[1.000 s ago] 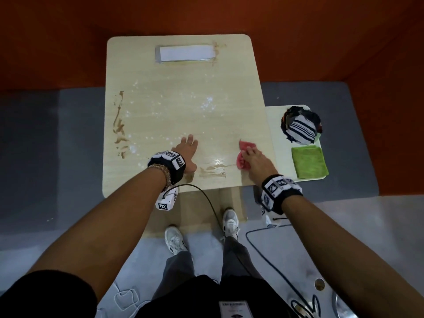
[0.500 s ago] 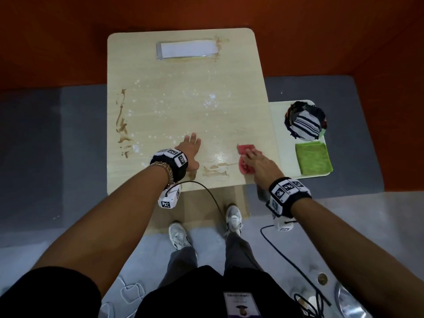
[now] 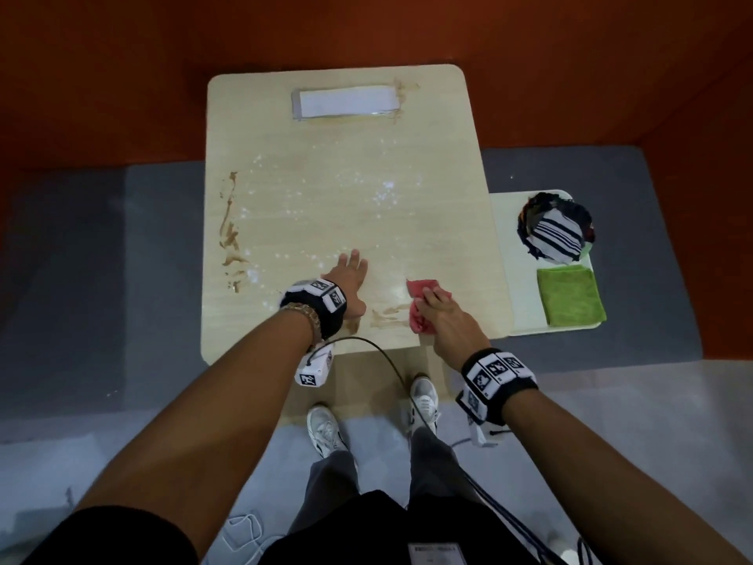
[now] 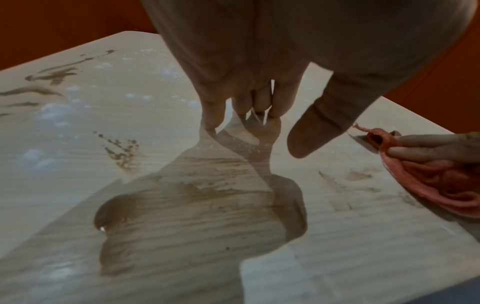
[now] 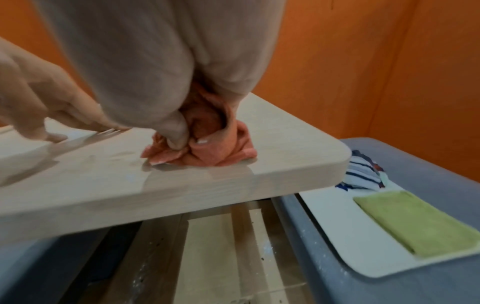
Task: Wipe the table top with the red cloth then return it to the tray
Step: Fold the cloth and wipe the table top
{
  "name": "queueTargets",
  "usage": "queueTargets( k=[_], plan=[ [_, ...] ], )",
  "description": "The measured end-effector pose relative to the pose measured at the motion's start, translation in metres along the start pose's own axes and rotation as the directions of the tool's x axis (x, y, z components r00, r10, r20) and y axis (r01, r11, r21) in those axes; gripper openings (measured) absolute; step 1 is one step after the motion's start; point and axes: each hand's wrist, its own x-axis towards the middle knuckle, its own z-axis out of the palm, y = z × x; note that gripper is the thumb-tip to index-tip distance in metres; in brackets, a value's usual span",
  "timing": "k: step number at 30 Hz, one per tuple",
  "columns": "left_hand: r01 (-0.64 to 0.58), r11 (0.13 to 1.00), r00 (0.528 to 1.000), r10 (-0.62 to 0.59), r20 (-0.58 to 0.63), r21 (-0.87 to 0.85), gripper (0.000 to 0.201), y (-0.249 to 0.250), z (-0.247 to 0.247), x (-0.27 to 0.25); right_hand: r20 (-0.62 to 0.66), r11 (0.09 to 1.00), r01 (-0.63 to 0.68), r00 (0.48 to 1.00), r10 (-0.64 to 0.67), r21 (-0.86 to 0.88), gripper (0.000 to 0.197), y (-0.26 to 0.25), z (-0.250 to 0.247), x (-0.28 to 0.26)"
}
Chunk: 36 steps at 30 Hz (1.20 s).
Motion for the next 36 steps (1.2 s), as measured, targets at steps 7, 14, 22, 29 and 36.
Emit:
queueTargets(
  k=[7,14,22,29,36],
  plan=[
    [-0.025,0.999,1.0,0.025,0.002,-0.036,0.096,0.001,0.01,0.006,-0.052,0.991,-0.129,0.99,0.131,0.034,0.057,-0.018,0.022,0.008],
    [-0.011,0.999,1.0,0.01,0.012,0.036,0.095,0.0,0.001,0.007,-0.023,0.992,-0.118,0.993,0.119,0.04,0.061,-0.012,0.015,0.005],
    [-0.028,0.997,1.0,0.027,0.013,0.073,0.094,-0.001,0.001,0.009,0.003,0.996,-0.083,0.997,0.083,0.038,0.059,-0.031,0.013,0.004],
    [-0.033,0.998,0.999,0.032,0.016,0.054,0.093,-0.003,-0.001,0.008,-0.049,0.988,-0.136,0.989,0.14,0.068,0.059,-0.016,0.005,0.002],
    [-0.042,0.999,0.999,0.041,0.015,0.032,0.092,-0.002,-0.005,0.001,0.016,1.0,-0.025,1.0,0.025,0.006,0.06,-0.025,0.006,0.008]
  ],
)
